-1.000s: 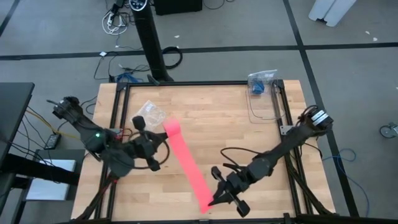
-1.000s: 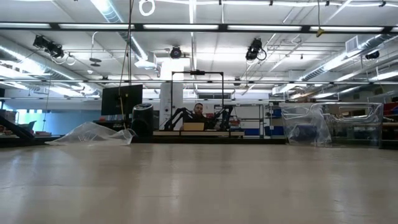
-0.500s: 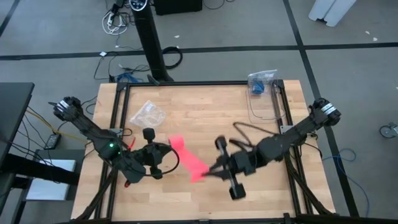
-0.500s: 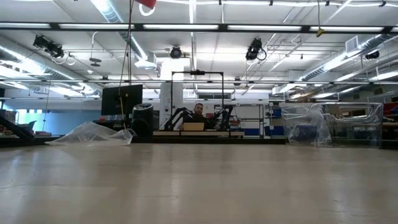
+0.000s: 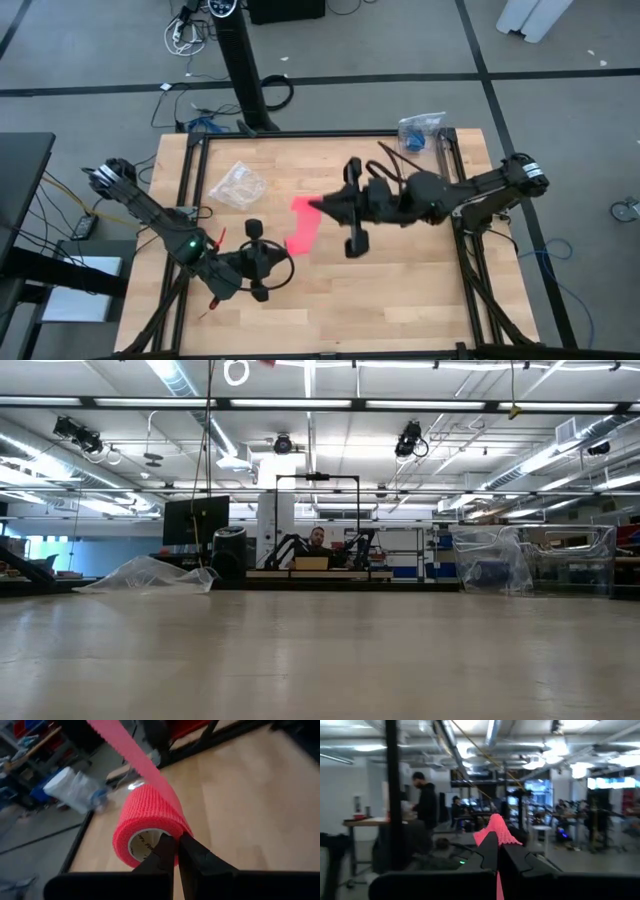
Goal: Roll bandage
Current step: Roll the pink bandage
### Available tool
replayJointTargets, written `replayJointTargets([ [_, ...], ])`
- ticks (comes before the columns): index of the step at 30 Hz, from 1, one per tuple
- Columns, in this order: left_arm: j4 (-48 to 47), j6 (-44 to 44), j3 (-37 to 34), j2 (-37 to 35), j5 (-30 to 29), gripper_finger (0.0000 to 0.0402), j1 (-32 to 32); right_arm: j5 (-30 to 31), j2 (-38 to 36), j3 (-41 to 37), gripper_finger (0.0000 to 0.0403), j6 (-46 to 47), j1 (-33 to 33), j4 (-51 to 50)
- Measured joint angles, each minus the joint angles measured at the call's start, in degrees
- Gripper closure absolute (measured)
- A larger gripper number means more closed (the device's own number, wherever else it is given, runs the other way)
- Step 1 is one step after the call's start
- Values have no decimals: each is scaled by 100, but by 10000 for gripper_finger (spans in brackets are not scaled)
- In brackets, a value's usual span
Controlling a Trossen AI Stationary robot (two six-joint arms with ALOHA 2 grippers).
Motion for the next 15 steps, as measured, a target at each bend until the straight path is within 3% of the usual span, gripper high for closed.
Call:
replayJointTargets([
  [6,748,442,0,205,240,389,-2,85,183,-7,401,231,-413,-148],
  [15,733,355,0,259,94,389,0,349,199,-7,401,500,-559,-44],
])
